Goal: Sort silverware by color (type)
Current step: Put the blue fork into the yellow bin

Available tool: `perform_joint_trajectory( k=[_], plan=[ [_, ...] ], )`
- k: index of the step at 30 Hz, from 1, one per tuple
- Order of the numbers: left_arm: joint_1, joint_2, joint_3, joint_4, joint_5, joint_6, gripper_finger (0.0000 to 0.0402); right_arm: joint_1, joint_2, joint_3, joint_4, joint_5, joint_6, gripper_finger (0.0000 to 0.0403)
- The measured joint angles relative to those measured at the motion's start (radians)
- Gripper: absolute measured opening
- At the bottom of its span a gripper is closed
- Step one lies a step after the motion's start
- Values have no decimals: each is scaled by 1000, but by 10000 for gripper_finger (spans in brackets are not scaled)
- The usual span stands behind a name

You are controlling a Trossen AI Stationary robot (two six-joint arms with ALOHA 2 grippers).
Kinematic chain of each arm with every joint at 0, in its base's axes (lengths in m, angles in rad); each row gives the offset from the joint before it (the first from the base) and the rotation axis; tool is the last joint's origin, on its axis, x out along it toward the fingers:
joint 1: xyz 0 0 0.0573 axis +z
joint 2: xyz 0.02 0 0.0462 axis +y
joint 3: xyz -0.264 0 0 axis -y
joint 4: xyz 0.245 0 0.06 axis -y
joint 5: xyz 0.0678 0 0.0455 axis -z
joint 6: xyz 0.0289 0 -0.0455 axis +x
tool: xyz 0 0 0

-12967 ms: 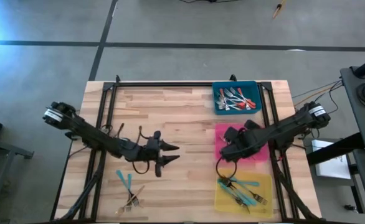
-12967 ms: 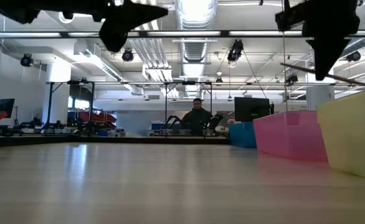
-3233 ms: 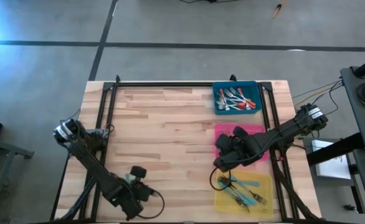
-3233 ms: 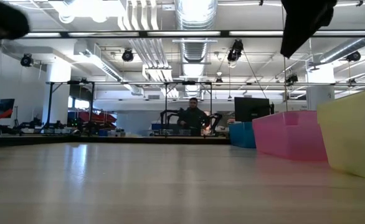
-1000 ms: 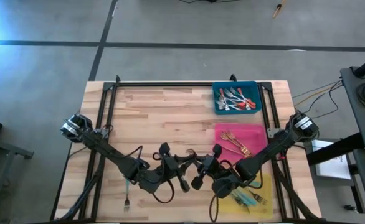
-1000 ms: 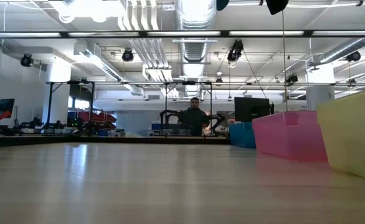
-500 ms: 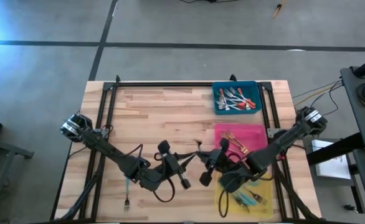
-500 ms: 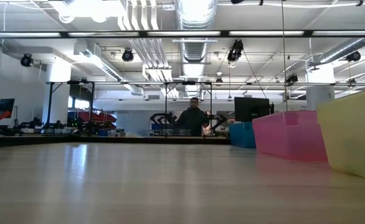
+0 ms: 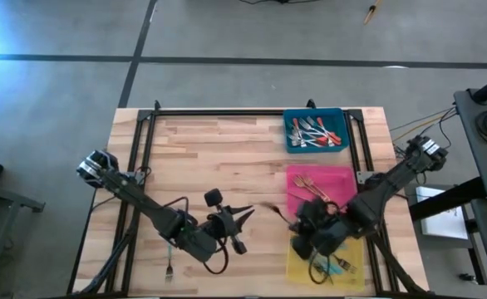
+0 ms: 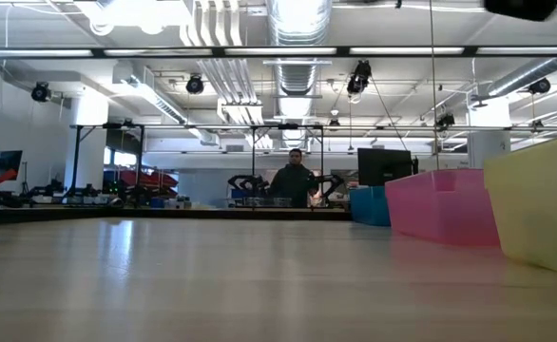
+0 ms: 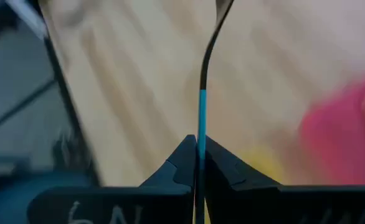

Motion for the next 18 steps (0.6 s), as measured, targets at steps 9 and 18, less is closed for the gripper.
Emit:
perform_joint_trajectory(
  k=[9, 18],
  plan=[
    [-52, -94, 0, -295, -2, -188, 30, 191, 156, 0, -159, -254, 394, 8],
    [-82, -215, 0, -484, 61, -385, 30, 237, 325, 0, -172, -407, 444, 9]
  ],
)
